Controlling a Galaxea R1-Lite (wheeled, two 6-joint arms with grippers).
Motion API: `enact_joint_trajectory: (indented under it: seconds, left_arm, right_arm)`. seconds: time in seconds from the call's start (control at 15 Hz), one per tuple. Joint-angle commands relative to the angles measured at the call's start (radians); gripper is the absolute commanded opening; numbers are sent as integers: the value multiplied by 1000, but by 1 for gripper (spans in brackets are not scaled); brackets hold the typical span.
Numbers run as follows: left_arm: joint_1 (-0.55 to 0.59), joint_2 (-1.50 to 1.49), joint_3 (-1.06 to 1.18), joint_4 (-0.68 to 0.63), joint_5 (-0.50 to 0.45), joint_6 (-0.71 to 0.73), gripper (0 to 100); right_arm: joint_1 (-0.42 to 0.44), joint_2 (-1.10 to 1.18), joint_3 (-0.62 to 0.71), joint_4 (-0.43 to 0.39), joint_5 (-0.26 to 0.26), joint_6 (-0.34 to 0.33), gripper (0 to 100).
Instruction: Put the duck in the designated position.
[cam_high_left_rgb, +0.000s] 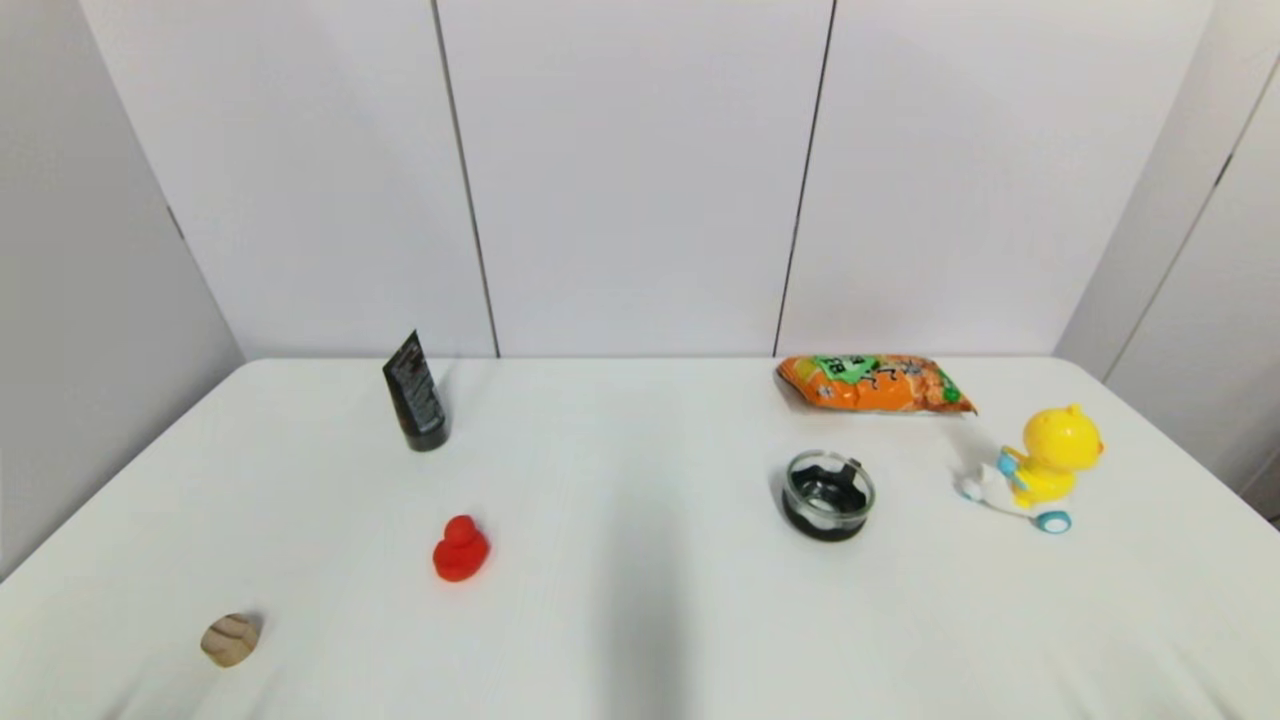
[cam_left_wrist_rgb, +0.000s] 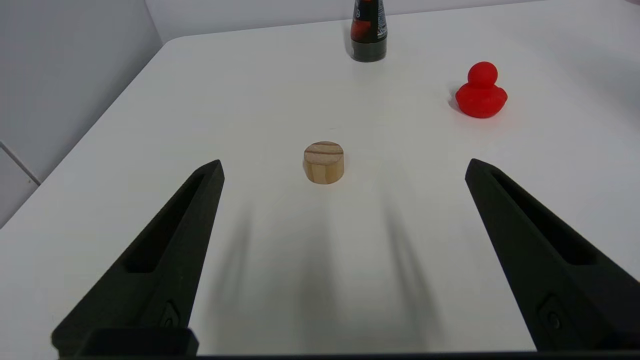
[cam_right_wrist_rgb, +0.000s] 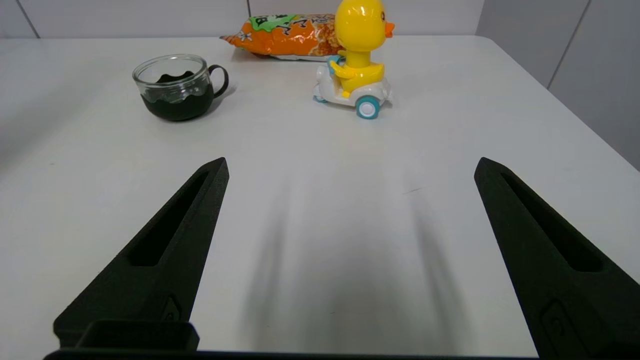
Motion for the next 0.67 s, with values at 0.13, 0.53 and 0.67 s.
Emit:
enact_joint_trajectory:
  seconds: [0.13, 0.53, 0.67]
  left_arm:
    - [2, 15, 0, 0, -2, 9, 100]
    - [-3, 310, -166, -5, -7, 6, 100]
    - [-3, 420, -276, -2, -9, 9, 100]
  right_arm:
    - [0, 1, 0, -1, 0, 0, 100]
    - [0, 1, 0, -1, 0, 0, 100]
    - [0, 1, 0, -1, 0, 0, 100]
